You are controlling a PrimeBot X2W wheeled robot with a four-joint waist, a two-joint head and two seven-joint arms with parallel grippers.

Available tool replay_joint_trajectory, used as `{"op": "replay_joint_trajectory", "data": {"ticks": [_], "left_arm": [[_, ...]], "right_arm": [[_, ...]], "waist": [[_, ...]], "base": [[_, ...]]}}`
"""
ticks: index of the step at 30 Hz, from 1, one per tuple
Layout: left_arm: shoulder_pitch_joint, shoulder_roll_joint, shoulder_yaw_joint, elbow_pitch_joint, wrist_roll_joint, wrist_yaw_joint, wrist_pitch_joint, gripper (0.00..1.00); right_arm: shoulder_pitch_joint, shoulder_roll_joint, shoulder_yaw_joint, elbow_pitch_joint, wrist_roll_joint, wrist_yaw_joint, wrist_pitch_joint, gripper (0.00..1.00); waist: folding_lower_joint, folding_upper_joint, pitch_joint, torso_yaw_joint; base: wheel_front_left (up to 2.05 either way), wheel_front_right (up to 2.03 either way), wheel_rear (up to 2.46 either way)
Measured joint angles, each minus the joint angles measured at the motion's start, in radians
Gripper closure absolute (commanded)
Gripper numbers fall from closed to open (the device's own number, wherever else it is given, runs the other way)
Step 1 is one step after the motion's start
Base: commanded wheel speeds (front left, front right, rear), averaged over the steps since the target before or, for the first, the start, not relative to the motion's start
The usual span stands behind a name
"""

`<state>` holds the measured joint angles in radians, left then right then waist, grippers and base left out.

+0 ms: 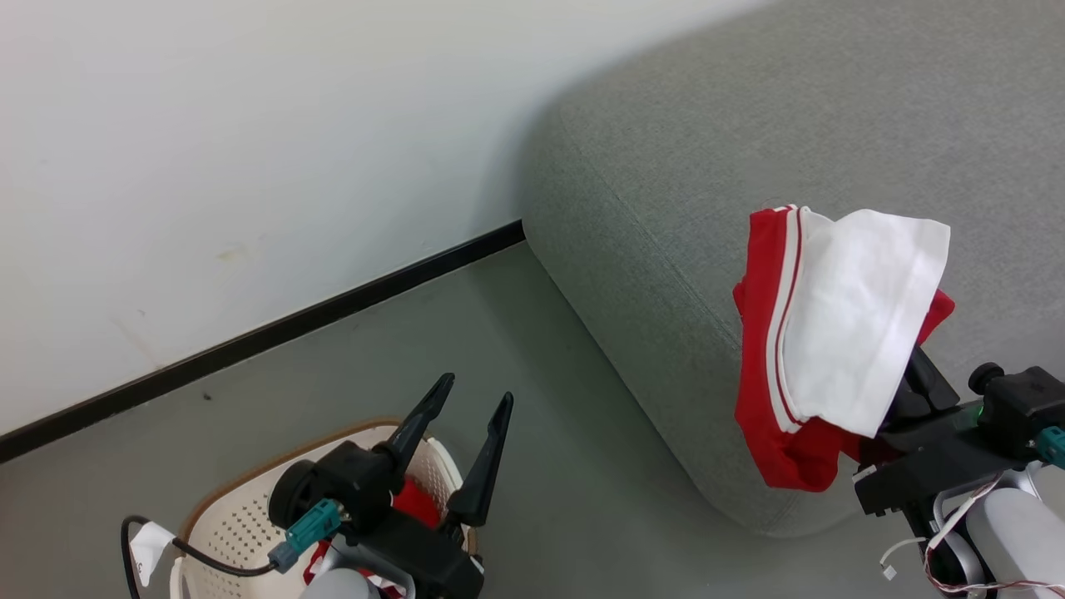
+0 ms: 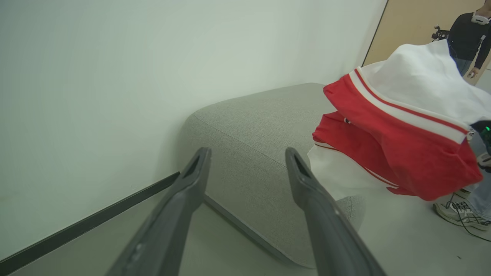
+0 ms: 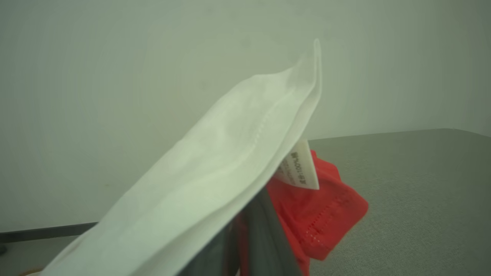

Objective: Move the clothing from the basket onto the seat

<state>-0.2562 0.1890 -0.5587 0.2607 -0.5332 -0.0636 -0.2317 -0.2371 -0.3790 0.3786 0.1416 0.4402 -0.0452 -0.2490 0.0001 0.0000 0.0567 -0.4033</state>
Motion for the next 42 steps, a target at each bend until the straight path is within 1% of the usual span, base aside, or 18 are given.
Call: {"op": "replay_joint_trajectory", "data": {"ticks": [2,8,12,15,26,30,40,42], "left_arm": [[0.000,0.000,-0.003,-0.001,0.001,-0.007,0.000,0.00],[0.000,-0.002,-0.014,-0.001,0.008,-0.008,0.000,0.00],[-0.002,-0.005,-0.028,-0.003,0.017,-0.009,0.000,0.00],[-0.002,-0.006,-0.031,-0.002,0.026,-0.016,0.000,0.00],[-0.009,0.000,-0.032,0.000,0.032,-0.016,0.000,0.00],[-0.009,0.001,-0.032,0.000,0.032,-0.016,0.000,0.00],[-0.009,0.003,-0.030,0.001,0.032,-0.017,0.000,0.00],[-0.009,0.006,-0.027,-0.002,0.032,-0.016,0.000,0.00]], "right_arm": [[0.005,0.000,-0.006,-0.011,-0.003,0.000,0.000,1.00],[0.022,0.000,-0.032,-0.040,-0.010,0.000,0.000,1.00],[0.056,-0.002,-0.056,-0.061,-0.014,-0.009,0.000,1.00],[0.063,-0.002,-0.065,-0.066,-0.018,-0.009,0.000,1.00],[0.071,0.002,-0.107,-0.106,-0.036,-0.009,0.000,1.00],[0.073,0.008,-0.118,-0.114,-0.047,-0.016,0.000,1.00],[0.086,0.017,-0.142,-0.128,-0.063,-0.016,0.000,1.00],[0.083,0.018,-0.146,-0.127,-0.063,-0.011,0.000,1.00]], "waist": [[0.0000,0.0000,0.002,-0.016],[0.0000,0.0000,0.007,-0.057],[-0.0001,0.0000,0.012,-0.071],[0.0000,0.0001,0.015,-0.073],[0.0000,0.0001,0.036,-0.067],[-0.0001,0.0001,0.036,-0.067],[-0.0001,0.0000,0.041,-0.078],[-0.0001,0.0001,0.043,-0.081]], "base": [[0.00,0.00,0.00],[0.00,0.00,0.00],[0.00,0.00,0.00],[0.00,0.00,0.00],[0.00,0.00,0.00],[0.00,0.00,0.00],[0.00,0.00,0.00],[0.00,0.00,0.00]]}}
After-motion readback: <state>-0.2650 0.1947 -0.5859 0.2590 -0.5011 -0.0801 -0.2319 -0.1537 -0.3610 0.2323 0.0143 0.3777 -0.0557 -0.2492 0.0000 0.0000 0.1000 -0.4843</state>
